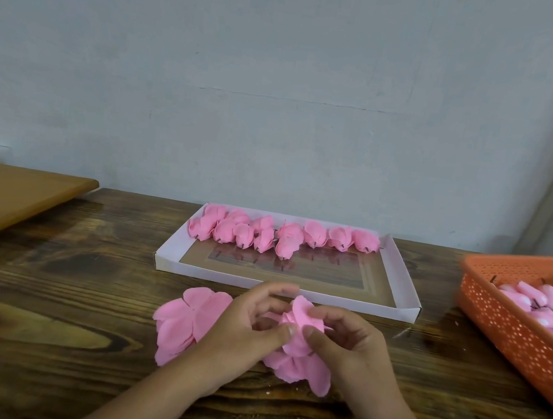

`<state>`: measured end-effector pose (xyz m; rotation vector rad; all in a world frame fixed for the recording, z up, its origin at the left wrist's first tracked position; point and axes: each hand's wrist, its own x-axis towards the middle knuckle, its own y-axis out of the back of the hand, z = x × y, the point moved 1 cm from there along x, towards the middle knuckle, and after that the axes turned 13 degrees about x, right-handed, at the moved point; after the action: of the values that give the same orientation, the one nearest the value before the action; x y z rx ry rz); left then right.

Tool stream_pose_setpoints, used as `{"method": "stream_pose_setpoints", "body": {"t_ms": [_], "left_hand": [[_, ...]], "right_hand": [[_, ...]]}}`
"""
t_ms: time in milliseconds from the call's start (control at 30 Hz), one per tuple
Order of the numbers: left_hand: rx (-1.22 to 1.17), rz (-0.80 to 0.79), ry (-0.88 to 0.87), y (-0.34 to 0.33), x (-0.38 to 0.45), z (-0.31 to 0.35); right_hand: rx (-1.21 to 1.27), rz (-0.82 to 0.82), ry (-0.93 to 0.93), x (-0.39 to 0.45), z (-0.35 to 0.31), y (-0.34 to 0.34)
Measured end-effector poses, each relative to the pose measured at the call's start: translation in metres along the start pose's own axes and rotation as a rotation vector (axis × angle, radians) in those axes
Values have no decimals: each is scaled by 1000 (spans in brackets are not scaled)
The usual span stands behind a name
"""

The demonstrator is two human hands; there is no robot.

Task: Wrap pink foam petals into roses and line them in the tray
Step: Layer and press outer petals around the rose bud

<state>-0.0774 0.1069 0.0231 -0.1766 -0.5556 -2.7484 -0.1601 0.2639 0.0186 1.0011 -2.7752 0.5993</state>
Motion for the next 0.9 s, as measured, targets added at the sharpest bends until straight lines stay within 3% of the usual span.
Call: {"method": "stream_pose_setpoints", "body": {"t_ms": [367, 900], "left_hand": [[-31, 15, 7, 0, -2, 2], [13, 4, -74, -2, -2, 3]], "right_hand": [[29, -23, -102, -3, -6, -7], [-46, -13, -21, -2, -6, -5]]}}
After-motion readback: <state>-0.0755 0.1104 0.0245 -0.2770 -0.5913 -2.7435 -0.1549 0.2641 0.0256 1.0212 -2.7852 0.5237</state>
